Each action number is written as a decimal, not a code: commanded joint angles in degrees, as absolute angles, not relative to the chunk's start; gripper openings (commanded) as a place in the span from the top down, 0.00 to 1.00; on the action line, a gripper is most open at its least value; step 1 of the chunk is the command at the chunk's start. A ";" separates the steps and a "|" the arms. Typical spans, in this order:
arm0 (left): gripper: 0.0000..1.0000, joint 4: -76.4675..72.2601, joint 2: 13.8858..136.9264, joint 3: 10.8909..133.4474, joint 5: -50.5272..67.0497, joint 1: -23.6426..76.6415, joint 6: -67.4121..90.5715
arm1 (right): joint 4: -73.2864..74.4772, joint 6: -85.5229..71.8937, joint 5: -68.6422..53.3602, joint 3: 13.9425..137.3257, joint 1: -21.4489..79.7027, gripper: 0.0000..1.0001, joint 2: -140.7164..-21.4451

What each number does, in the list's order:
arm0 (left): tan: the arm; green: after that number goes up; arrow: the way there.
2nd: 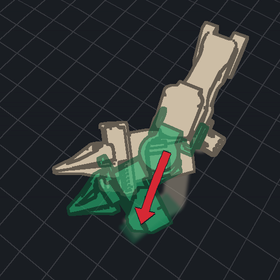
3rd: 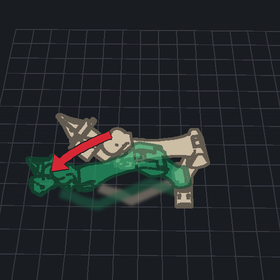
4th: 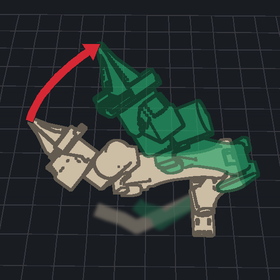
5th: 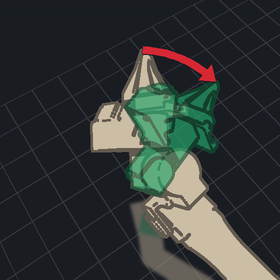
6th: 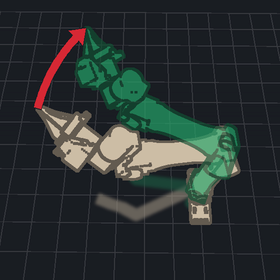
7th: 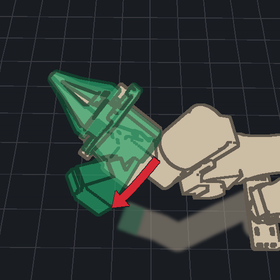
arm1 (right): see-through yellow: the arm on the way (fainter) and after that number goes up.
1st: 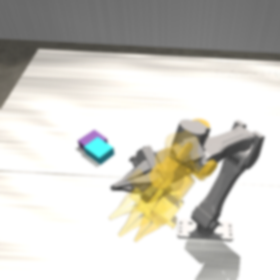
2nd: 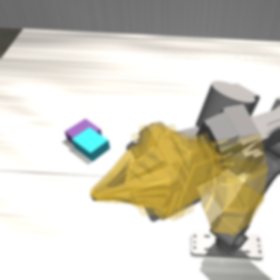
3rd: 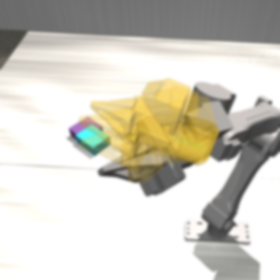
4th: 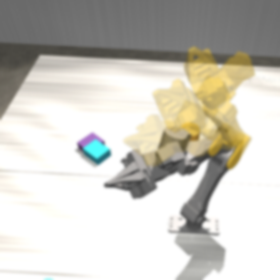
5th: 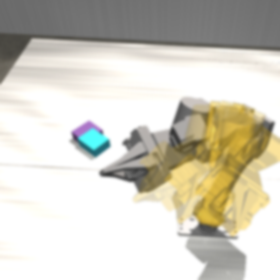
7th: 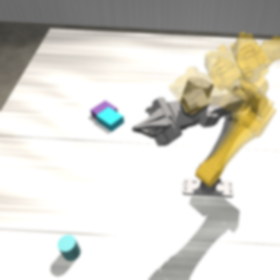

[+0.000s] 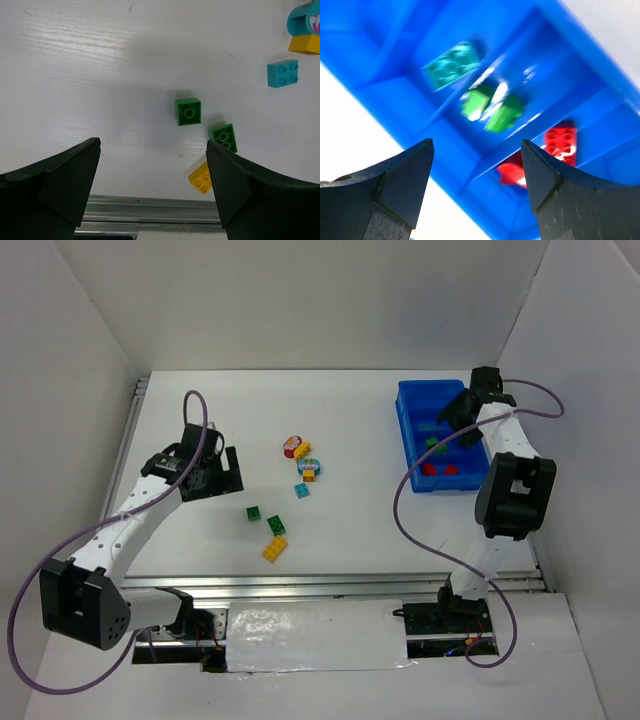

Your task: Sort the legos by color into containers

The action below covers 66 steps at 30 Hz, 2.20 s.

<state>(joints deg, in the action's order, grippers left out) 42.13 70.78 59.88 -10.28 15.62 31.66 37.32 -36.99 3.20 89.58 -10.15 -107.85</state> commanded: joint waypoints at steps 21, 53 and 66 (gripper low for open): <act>0.08 37.97 97.03 64.42 -11.33 22.32 49.48 | 34.71 -36.83 -8.00 77.87 15.12 0.21 -82.27; 1.00 37.36 81.57 72.16 1.48 25.66 70.12 | 0.18 -47.64 -12.10 47.03 34.00 0.04 -63.46; 1.00 28.13 77.78 72.07 9.84 32.34 83.23 | -8.69 -44.65 -2.64 50.18 43.24 0.12 -69.87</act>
<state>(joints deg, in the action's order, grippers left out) 31.44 79.50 71.75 7.81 31.83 79.81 -4.16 -46.15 -5.32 47.37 42.09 -68.31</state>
